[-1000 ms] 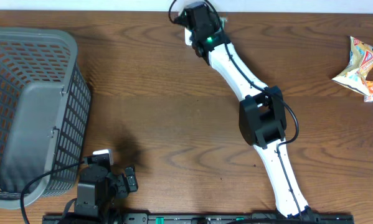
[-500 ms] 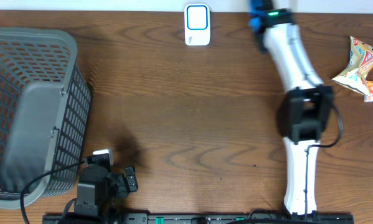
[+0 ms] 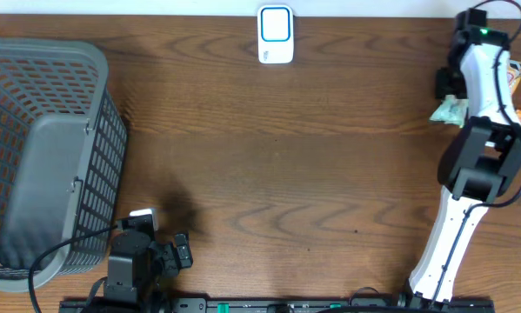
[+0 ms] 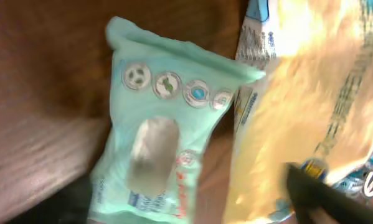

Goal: Scan the item barcode

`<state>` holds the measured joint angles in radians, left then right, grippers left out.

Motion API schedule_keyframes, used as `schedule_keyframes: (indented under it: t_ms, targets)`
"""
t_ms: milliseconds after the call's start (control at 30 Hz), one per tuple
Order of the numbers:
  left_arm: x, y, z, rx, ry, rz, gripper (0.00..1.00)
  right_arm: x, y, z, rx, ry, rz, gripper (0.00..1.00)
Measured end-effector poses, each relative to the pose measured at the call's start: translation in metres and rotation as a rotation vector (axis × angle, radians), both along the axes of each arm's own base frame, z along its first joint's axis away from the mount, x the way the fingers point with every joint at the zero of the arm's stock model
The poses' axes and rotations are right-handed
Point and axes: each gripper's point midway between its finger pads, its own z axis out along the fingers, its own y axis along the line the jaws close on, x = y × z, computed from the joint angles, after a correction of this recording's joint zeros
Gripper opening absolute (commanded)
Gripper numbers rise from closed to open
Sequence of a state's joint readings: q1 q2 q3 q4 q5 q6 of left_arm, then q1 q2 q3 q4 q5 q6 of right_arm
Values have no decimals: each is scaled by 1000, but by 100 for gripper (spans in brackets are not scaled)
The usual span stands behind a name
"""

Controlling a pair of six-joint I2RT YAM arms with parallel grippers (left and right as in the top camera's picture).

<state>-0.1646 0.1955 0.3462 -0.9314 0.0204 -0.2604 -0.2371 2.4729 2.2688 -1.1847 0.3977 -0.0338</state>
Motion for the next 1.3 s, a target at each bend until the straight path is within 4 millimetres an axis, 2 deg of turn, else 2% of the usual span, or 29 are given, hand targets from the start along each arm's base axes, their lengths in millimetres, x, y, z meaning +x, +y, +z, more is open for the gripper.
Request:
schedule_keyframes:
  t_ms: [100,167,267,333,367,467,533,667,767,900,967,1133,1200,1300]
  targets:
    - [0,0,0,0,0,0,98,6,6,16,44,-40,7,99]
    - [0,0,0,0,0,0,98,10,19,39,83,-94,29,99]
    - [0,0,0,0,0,0,98,12,43,96,133,-213,62,99]
    - [0,0,0,0,0,0,98,2,63,153,163,-318,79,99]
    - [0,0,0,0,0,0,98,-3,70,174,174,-360,82,99]
    - [0,0,0,0,0,0,98,-42,100,250,232,-491,87,99]
    - [0,0,0,0,0,0,98,-83,124,293,300,-558,78,99]
    - [0,0,0,0,0,0,98,-147,157,344,410,-658,81,99]
    - [0,0,0,0,0,0,98,-184,168,373,450,-739,90,99]
    - [0,0,0,0,0,0,98,-222,174,398,453,-828,107,99]
    - [0,0,0,0,0,0,98,-250,177,403,447,-838,117,99]
    - [0,0,0,0,0,0,98,-292,180,420,389,-908,197,99]
    - [0,0,0,0,0,0,98,-304,179,422,355,-925,223,99]
    - [0,0,0,0,0,0,98,-320,176,415,315,-918,237,99]
